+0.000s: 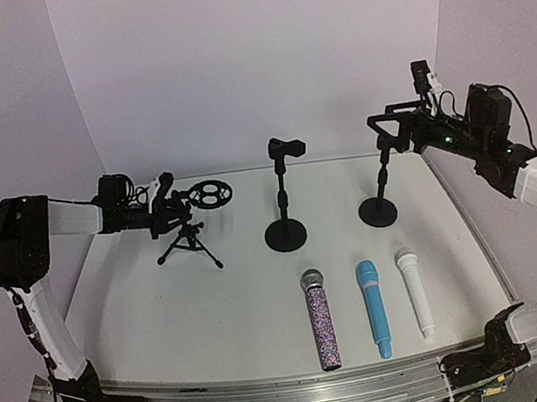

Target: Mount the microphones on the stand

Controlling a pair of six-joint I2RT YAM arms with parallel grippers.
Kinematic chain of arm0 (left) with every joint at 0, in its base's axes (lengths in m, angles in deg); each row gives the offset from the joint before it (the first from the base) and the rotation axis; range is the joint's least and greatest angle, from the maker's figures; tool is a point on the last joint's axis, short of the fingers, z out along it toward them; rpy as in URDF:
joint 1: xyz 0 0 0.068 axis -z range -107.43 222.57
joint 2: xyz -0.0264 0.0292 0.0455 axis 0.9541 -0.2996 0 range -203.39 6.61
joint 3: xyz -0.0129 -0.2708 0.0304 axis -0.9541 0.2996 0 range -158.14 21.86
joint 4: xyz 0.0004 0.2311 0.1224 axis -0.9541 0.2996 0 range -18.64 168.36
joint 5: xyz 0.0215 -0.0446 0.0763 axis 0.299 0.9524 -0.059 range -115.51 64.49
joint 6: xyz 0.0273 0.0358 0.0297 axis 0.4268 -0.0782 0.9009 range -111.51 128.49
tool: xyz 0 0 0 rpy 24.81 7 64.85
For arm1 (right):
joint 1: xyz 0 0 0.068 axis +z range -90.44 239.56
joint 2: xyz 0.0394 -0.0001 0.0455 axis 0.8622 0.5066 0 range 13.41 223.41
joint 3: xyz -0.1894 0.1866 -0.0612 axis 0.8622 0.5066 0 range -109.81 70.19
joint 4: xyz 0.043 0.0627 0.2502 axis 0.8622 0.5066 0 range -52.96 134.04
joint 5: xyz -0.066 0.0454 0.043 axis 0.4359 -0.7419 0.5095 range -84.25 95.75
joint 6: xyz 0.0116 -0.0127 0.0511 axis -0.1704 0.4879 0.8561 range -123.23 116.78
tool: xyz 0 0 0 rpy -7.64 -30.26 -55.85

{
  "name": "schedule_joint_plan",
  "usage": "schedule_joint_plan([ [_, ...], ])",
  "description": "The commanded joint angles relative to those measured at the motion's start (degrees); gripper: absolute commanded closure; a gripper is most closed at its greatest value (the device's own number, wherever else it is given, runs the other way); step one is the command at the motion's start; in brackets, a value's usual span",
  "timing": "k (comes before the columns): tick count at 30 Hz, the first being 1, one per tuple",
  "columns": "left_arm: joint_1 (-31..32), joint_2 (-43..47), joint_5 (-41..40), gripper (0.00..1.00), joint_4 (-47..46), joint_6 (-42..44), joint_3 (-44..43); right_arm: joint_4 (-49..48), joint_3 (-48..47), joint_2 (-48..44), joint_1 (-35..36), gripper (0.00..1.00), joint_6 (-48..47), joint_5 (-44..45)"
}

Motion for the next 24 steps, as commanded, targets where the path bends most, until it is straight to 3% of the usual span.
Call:
schedule_joint_plan([
  [1,4.0,9.2,3.1,1.0,-4.7,-6.7,6.6,1.7,-5.2,1.0,4.4,0.12,-1.5,-0.1],
  [10,10.7,20.4,2.9,1.0,-11.9,-6.5,24.5,3.2,-9.1,3.9,17.0,0.13,-5.4,1.7],
  [19,11.7,19.5,2.8,1.0,-12.0,5.3,27.0,3.1,-10.5,8.8,24.2,0.12,-9.5,1.9],
  [24,11.7,17.9,2.0,1.0,-5.4,12.7,24.3,2.6,-10.5,10.7,25.7,0.12,-9.6,1.7],
])
